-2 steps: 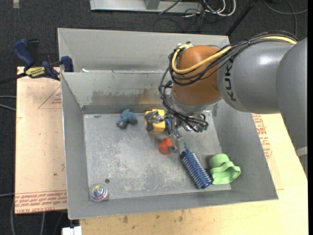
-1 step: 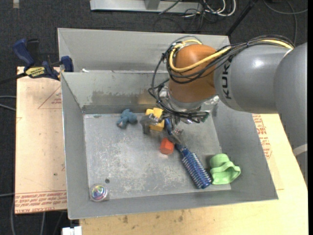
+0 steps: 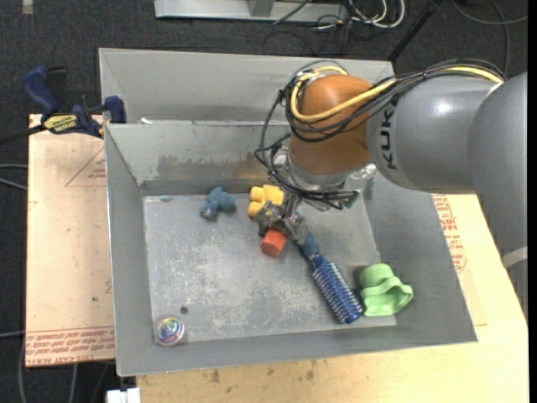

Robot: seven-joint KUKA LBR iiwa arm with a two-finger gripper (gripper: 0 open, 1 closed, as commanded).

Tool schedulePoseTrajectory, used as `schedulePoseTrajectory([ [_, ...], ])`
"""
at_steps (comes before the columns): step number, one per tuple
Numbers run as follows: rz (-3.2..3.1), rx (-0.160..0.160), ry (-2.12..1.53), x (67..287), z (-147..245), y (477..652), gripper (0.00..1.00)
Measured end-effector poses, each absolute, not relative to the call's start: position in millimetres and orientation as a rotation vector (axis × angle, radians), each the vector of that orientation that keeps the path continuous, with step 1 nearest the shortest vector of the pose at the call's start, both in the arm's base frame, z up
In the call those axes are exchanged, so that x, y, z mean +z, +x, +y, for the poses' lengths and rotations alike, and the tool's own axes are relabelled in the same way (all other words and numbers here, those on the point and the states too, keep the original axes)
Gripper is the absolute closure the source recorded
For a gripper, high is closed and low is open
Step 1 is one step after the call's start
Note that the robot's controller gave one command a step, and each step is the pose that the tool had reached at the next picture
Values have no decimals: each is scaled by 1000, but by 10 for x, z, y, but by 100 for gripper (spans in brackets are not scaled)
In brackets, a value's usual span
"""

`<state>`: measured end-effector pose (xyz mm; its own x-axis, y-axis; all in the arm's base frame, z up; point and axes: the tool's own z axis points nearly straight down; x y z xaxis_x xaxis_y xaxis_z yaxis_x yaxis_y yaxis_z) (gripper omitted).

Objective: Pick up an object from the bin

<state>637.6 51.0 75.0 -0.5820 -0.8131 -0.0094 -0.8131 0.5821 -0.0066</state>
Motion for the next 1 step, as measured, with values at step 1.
schedulePoseTrajectory([
  [1, 2772, -5, -1451, 2312, 635, 6334, 100],
])
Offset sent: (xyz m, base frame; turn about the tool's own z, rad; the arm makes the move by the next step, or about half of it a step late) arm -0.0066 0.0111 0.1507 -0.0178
